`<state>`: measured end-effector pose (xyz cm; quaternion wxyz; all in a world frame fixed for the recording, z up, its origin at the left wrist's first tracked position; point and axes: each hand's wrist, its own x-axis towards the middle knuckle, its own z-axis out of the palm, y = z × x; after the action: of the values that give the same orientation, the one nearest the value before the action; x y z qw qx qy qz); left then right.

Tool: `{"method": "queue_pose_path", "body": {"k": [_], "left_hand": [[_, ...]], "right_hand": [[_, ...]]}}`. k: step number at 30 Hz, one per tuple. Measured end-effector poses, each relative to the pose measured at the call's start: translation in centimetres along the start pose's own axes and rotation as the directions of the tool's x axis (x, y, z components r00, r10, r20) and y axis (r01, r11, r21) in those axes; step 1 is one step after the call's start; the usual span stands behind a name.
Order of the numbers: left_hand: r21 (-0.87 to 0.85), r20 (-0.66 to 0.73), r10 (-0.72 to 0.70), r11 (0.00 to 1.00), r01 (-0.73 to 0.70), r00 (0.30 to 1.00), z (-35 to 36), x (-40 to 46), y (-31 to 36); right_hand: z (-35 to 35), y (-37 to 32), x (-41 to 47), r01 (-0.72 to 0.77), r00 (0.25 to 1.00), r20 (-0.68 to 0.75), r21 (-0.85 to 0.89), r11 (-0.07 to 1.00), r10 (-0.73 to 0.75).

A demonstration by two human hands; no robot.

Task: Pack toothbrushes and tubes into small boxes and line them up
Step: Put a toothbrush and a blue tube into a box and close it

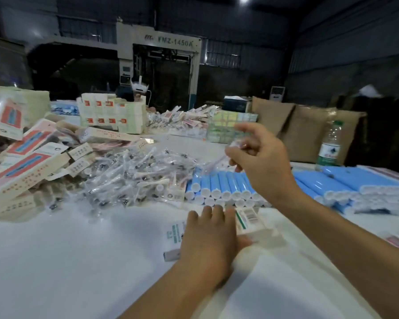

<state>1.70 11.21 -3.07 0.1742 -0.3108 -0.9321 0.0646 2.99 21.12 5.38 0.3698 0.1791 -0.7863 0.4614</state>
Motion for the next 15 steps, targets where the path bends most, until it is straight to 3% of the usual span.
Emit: {"method": "queue_pose_path", "body": {"k": [2, 4, 7, 9, 15], "left_hand": [[-0.134, -0.007, -0.192, 0.973, 0.189, 0.981, 0.6, -3.1, 1.0], [-0.107, -0.09, -0.184, 0.979, 0.174, 0.979, 0.6, -2.9, 0.6], [-0.166, -0.126, -0.207, 0.968, 0.185, 0.97, 0.2, -2.7, 1.9], [-0.152, -0.124, -0.235, 0.965, 0.216, 0.964, 0.2, -2.8, 1.1], [-0.166, -0.15, -0.238, 0.963, 0.212, 0.96, -0.2, -3.2, 2.8]], "right_hand": [[-3.8, 1.7, -2.3, -0.152, 0.969, -0.176, 0.136, 0.979, 0.175], [-6.4, 3.7, -4.8, -0.313, 0.88, -0.279, 0.265, 0.912, 0.383], [-8.2, 6.1, -7.4, -0.446, 0.715, -0.297, 0.503, 0.741, 0.632], [-8.4, 6.7, -7.7, -0.478, 0.68, -0.278, 0.533, 0.698, 0.678], [-7.3, 6.1, -8.2, -0.526, 0.709, -0.277, 0.406, 0.748, 0.649]]}}
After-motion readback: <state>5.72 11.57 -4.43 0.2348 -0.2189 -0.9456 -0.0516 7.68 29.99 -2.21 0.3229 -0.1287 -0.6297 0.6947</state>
